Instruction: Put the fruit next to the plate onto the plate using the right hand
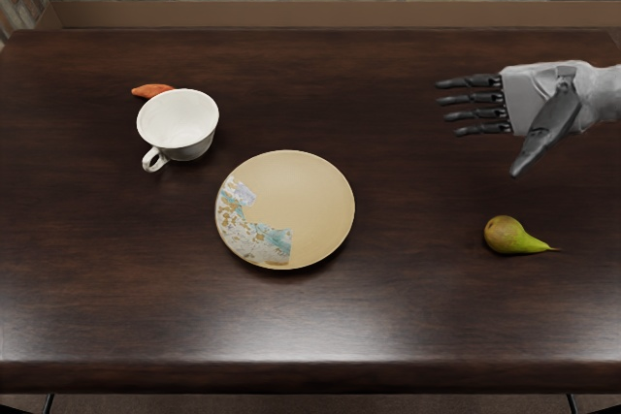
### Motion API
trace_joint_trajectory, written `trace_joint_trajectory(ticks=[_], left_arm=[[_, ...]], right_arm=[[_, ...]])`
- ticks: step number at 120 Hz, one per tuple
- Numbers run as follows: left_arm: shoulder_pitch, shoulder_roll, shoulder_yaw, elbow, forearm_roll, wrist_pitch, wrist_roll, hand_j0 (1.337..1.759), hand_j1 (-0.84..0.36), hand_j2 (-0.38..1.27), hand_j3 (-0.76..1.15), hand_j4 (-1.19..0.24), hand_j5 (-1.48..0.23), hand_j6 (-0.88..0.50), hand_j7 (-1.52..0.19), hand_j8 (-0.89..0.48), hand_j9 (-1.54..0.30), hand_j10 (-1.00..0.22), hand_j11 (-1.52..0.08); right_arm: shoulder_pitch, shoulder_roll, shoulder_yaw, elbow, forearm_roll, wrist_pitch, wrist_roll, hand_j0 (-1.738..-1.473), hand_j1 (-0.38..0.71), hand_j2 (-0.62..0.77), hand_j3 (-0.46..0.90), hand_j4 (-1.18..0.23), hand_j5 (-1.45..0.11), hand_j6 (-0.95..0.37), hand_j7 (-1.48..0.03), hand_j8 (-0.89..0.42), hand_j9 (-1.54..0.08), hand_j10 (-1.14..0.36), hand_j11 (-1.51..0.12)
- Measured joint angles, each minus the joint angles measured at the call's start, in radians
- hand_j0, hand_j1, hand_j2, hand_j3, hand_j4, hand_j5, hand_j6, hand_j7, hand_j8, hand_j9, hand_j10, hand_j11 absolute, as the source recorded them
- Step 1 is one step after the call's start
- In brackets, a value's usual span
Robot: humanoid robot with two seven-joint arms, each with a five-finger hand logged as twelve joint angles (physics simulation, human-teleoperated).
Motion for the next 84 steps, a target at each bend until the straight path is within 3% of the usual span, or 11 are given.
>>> trace_joint_trajectory(ticks=[24, 39, 84], left_arm=[[-0.002, 0.000, 0.000, 0.000, 0.000, 0.000, 0.000, 1.658, 0.35, 0.00, 0.00, 0.00, 0.00, 0.00, 0.00, 0.00, 0.00, 0.00, 0.00], [-0.002, 0.000, 0.000, 0.000, 0.000, 0.000, 0.000, 1.658, 0.35, 0.00, 0.00, 0.00, 0.00, 0.00, 0.00, 0.00, 0.00, 0.00, 0.00], [-0.002, 0.000, 0.000, 0.000, -0.002, 0.000, 0.000, 1.658, 0.35, 0.00, 0.00, 0.00, 0.00, 0.00, 0.00, 0.00, 0.00, 0.00, 0.00]], right_arm=[[0.154, 0.051, -0.147, 0.093, -0.130, -0.002, 0.000, -1.658, -0.35, 0.00, 0.00, 0.00, 0.00, 0.00, 0.00, 0.00, 0.00, 0.00, 0.00], [0.236, 0.084, -0.241, 0.153, -0.249, -0.094, 0.000, -1.658, -0.35, 0.00, 0.00, 0.00, 0.00, 0.00, 0.00, 0.00, 0.00, 0.00, 0.00], [0.267, 0.063, -0.351, 0.308, -0.582, -0.389, 0.000, -1.658, -0.35, 0.00, 0.00, 0.00, 0.00, 0.00, 0.00, 0.00, 0.00, 0.00, 0.00]])
